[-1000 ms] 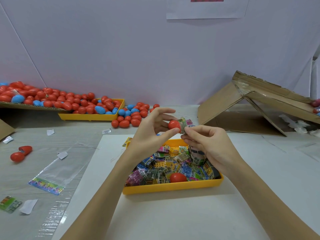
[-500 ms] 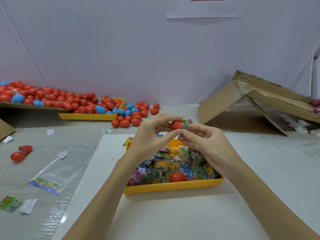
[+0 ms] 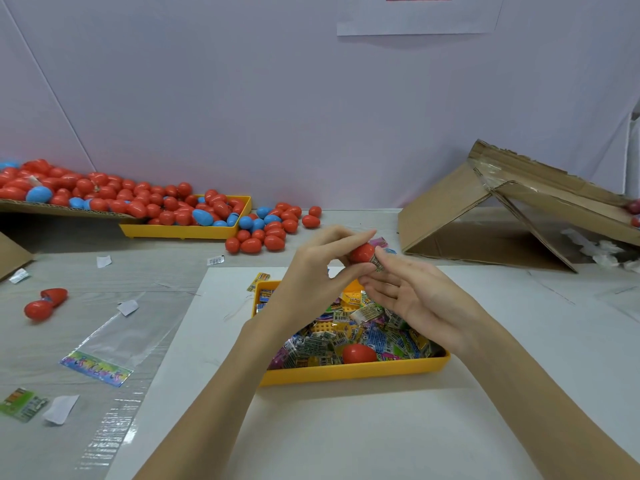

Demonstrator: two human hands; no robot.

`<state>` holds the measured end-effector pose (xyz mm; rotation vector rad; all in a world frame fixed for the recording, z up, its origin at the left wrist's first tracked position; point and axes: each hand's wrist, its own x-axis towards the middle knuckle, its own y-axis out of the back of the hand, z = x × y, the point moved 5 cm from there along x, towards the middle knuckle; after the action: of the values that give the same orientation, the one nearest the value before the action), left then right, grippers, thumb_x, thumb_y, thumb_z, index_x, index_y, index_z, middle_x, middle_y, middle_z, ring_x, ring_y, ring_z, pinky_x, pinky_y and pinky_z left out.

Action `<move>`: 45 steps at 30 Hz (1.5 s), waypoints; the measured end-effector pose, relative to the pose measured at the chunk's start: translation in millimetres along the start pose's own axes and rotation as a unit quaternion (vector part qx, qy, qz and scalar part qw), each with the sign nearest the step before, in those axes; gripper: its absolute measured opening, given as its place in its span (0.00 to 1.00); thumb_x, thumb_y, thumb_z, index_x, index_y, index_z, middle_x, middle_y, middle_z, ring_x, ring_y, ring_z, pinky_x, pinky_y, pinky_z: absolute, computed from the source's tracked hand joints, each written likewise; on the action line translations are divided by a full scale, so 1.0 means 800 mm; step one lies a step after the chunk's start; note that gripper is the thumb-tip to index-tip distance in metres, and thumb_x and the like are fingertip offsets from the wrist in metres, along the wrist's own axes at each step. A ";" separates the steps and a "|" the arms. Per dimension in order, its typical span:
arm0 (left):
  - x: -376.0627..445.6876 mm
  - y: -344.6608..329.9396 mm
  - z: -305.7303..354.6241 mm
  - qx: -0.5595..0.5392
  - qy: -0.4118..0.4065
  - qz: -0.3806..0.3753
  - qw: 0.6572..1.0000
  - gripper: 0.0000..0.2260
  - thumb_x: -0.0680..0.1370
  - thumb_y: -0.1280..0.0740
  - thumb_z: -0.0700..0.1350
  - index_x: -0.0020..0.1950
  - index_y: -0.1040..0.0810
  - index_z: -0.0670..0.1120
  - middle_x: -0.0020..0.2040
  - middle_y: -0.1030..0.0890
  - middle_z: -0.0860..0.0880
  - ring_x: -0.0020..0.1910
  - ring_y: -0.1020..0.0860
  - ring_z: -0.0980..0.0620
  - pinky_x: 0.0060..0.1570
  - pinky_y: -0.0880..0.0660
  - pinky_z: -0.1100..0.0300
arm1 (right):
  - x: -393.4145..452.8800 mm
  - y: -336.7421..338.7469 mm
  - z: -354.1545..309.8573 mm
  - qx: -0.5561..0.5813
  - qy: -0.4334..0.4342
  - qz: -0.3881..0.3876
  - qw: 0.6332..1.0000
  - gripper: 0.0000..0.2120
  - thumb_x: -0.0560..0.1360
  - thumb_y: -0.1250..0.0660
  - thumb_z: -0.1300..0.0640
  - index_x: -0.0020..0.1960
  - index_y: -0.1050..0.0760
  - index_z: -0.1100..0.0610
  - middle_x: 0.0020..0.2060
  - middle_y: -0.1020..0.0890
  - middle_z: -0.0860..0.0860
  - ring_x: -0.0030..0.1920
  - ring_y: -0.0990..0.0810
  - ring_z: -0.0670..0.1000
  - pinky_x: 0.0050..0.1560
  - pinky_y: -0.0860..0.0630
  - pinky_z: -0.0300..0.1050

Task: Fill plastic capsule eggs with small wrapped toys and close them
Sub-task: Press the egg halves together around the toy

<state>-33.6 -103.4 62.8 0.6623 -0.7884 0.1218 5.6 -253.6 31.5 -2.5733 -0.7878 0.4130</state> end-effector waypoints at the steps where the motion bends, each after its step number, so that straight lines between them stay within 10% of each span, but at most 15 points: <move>1: 0.000 0.000 0.001 0.010 -0.006 0.003 1.000 0.23 0.78 0.26 0.38 0.72 0.23 0.42 0.54 0.19 0.48 0.50 0.24 0.58 0.54 0.25 0.66 | 0.000 0.000 0.001 0.010 -0.005 0.000 1.000 0.23 0.75 0.26 0.52 0.66 0.20 0.64 0.55 0.14 0.60 0.57 0.14 0.55 0.52 0.17 0.43; 4: -0.002 0.001 0.004 0.041 -0.021 0.024 0.999 0.24 0.77 0.25 0.41 0.73 0.24 0.44 0.54 0.21 0.60 0.52 0.26 0.65 0.54 0.27 0.69 | 0.000 0.002 0.002 0.053 -0.025 -0.004 0.998 0.21 0.74 0.23 0.53 0.63 0.17 0.63 0.56 0.15 0.61 0.59 0.14 0.57 0.53 0.17 0.44; 15: -0.002 0.012 0.009 0.004 0.003 0.048 0.999 0.18 0.71 0.20 0.43 0.60 0.15 0.43 0.54 0.14 0.52 0.50 0.17 0.54 0.55 0.21 0.64 | -0.001 0.008 -0.005 0.004 0.069 0.041 0.997 0.15 0.79 0.31 0.58 0.62 0.18 0.65 0.57 0.15 0.63 0.56 0.13 0.56 0.52 0.16 0.44; 45: 0.002 0.008 -0.001 -0.042 0.041 -0.007 0.998 0.17 0.78 0.25 0.42 0.67 0.18 0.43 0.56 0.18 0.49 0.53 0.19 0.51 0.56 0.20 0.55 | -0.003 0.002 0.001 0.041 0.076 0.062 0.994 0.12 0.80 0.31 0.57 0.59 0.15 0.60 0.58 0.14 0.60 0.59 0.14 0.57 0.50 0.16 0.45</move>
<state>-34.4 -97.7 66.7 0.5805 -0.7063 0.1010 4.0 -255.8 30.8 -2.5491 -0.5494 0.2749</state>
